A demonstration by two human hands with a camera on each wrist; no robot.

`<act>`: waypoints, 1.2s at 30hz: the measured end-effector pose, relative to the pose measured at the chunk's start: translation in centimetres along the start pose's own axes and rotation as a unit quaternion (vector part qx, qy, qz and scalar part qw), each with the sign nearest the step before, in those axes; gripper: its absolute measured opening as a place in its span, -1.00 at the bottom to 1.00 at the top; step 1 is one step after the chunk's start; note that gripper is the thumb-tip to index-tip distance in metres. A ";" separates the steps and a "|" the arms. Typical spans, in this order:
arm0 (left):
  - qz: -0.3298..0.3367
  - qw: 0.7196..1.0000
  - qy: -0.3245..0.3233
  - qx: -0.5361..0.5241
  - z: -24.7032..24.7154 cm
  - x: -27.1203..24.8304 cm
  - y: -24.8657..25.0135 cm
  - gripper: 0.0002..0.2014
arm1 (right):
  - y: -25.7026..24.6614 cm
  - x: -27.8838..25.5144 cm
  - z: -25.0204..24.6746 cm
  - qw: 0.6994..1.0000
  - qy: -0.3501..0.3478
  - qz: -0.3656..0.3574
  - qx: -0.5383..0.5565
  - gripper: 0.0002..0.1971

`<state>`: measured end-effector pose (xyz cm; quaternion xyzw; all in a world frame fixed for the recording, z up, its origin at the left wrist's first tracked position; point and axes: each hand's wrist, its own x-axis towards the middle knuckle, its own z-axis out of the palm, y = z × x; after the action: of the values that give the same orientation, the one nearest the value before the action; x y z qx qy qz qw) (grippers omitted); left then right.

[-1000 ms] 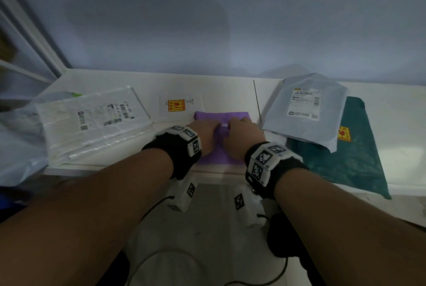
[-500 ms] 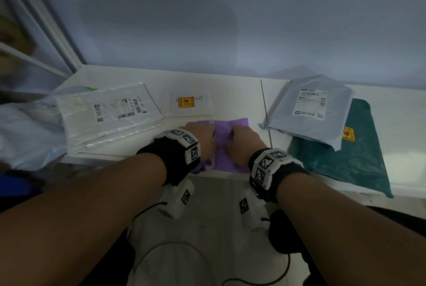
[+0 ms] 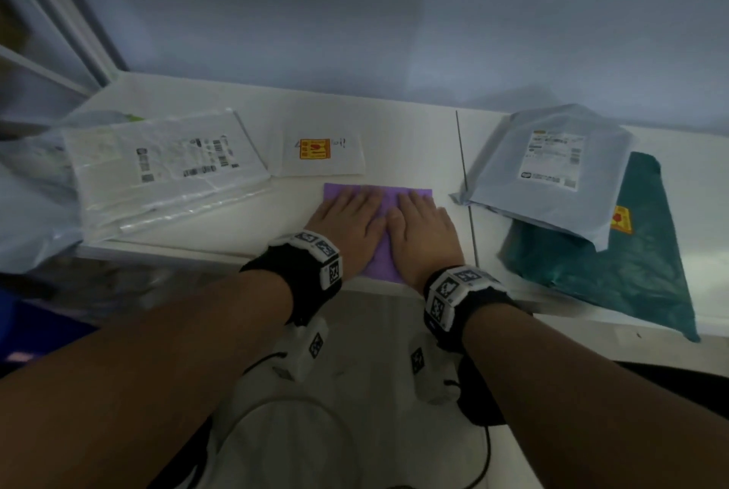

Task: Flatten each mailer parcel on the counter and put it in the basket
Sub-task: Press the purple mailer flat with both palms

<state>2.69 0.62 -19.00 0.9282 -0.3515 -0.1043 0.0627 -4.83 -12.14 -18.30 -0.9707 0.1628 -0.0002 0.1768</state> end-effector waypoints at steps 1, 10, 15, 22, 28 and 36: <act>-0.005 1.000 0.010 0.002 0.1 0.0 0.0 -0.42 | 0.0 0.1 0.0 1.000 -0.005 0.000 -0.012 -0.17; -0.015 0.999 0.039 0.028 0.0 -0.6 0.2 -0.42 | 0.4 -0.4 0.0 0.998 -0.025 -0.013 -0.050 -0.09; -0.019 0.998 0.043 0.029 0.0 -0.9 0.3 -0.41 | 0.5 -0.4 0.3 0.999 -0.021 -0.007 -0.046 -0.29; -0.028 0.998 0.041 0.035 0.0 -0.9 0.4 -0.44 | 0.6 -0.3 0.6 0.998 0.000 -0.004 -0.055 -0.35; -0.022 0.999 0.027 0.042 -0.2 -0.9 -0.1 -0.41 | 0.9 -0.4 0.2 0.998 -0.013 -0.022 -0.063 -0.22; -0.036 0.998 0.015 0.041 -0.6 -1.7 -0.3 -0.17 | 1.9 -0.3 -0.3 0.995 -0.064 -0.033 -0.069 -0.18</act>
<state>1.78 1.98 -18.22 0.9434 -0.3212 -0.0780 0.0264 -5.75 -13.85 -18.69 -0.9834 0.1187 0.0675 0.1192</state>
